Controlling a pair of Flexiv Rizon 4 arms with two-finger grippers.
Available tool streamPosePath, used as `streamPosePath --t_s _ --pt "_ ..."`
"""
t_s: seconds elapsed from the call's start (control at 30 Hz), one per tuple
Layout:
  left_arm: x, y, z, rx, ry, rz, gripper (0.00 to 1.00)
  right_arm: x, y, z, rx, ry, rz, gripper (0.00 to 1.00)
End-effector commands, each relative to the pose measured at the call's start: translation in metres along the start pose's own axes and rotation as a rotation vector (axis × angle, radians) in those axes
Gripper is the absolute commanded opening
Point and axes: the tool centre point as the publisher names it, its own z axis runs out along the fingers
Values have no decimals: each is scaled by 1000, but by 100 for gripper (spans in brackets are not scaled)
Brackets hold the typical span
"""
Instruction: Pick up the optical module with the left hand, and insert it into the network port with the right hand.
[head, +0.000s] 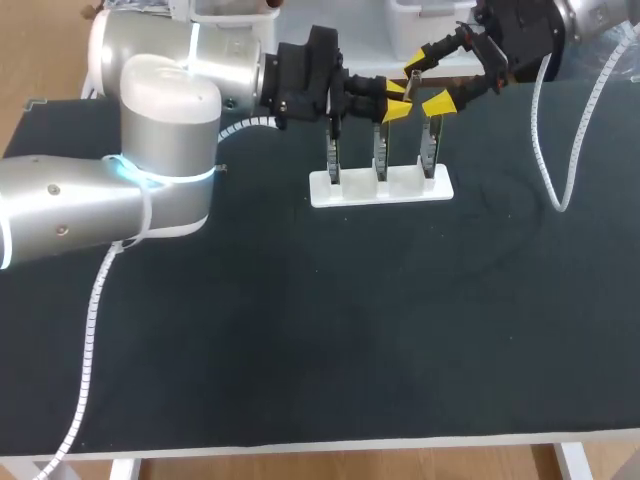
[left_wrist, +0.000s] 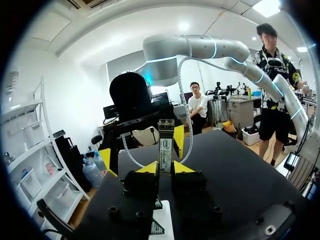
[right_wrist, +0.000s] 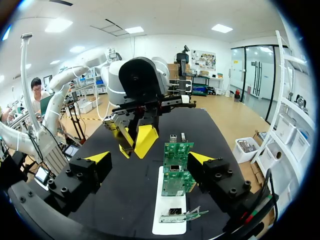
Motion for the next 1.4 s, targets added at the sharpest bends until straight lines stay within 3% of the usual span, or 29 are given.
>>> streamPosePath --t_s 0.03,0.33,0.73,1.4 --pt "0 0 0 0 0 0 0 -3 5 -4 11 -2 -5 100" --pt "0 0 0 0 0 0 0 -9 10 -4 28 -13 -23 100" --pt "0 0 0 0 0 0 0 -39 16 10 13 -23 -108 100" --pt "0 0 0 0 0 0 0 -40 21 13 28 -16 -102 100"
